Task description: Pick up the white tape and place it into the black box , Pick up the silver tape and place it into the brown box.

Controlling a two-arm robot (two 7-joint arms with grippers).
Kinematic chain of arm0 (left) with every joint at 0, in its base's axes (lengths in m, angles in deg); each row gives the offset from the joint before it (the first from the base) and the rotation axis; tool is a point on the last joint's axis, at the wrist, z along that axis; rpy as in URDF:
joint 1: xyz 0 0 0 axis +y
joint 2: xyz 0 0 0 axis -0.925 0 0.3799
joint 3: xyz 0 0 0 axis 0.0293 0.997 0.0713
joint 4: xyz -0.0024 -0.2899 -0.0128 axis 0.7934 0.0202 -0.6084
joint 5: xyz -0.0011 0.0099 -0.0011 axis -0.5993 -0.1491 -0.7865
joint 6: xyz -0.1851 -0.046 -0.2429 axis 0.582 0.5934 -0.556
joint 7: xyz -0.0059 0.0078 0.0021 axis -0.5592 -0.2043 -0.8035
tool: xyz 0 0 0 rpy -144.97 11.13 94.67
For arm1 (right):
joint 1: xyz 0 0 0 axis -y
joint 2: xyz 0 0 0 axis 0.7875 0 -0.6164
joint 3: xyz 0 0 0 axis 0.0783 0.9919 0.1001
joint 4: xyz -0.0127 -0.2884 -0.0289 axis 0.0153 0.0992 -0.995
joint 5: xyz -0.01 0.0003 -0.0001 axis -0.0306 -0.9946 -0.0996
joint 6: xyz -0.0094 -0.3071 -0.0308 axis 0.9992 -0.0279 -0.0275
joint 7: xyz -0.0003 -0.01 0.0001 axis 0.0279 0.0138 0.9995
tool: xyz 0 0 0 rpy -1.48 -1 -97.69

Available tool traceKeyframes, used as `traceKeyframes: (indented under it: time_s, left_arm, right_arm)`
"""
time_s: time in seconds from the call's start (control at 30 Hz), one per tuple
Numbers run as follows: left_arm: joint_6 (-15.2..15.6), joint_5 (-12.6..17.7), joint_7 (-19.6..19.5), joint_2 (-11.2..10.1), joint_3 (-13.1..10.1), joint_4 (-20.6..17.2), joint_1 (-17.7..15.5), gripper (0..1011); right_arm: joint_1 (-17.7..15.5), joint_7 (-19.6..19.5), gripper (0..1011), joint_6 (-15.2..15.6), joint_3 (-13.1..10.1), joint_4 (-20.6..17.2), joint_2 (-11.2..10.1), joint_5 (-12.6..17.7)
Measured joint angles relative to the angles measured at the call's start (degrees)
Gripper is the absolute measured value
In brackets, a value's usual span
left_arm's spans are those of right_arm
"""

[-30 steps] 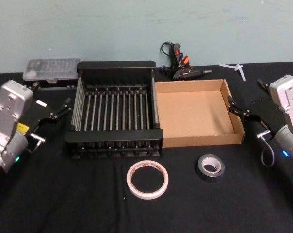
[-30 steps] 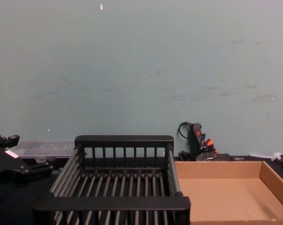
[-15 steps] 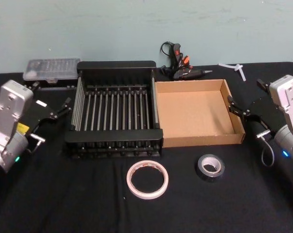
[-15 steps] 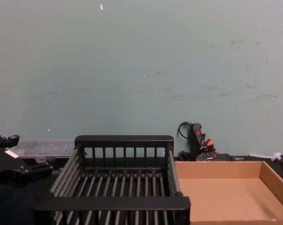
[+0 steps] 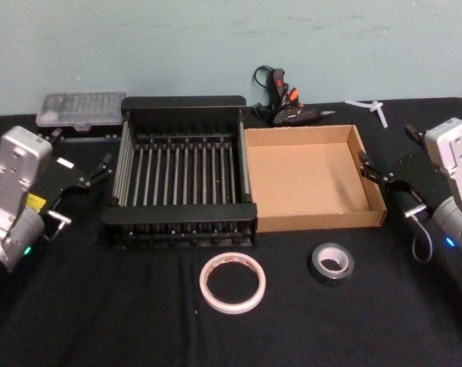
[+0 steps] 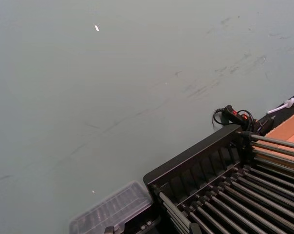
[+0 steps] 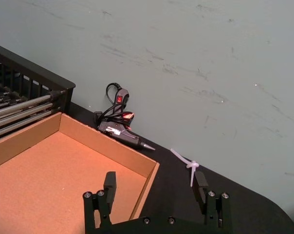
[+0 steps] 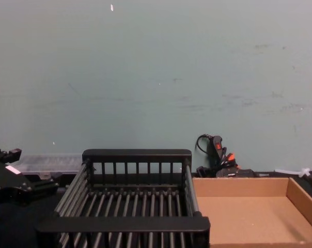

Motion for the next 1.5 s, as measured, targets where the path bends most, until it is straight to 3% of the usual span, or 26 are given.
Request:
traceKeyframes:
  time_s: [0.37, 0.67, 1.0, 1.5]
  left_arm:
    - [0.0, 0.0, 0.0, 0.0, 0.0, 0.0, 0.0, 1001]
    - [0.0, 0.0, 0.0, 0.0, 0.0, 0.0, 0.0, 1001]
    - [0.0, 0.0, 0.0, 0.0, 0.0, 0.0, 0.0, 1001]
    - [0.0, 0.0, 0.0, 0.0, 0.0, 0.0, 0.0, 1001]
  right_arm:
    - [0.0, 0.0, 1002, 0.0, 0.0, 0.0, 0.0, 0.0]
    - [-1.1, 1.4, 1002, 0.7, -1.8, -1.5, 0.5, 0.0]
    - [-3.9, 2.7, 1002, 5.5, -4.1, -6.7, 0.7, 2.1]
    - [-10.5, 3.2, 1002, 16.6, -8.7, -18.1, 1.5, 7.2]
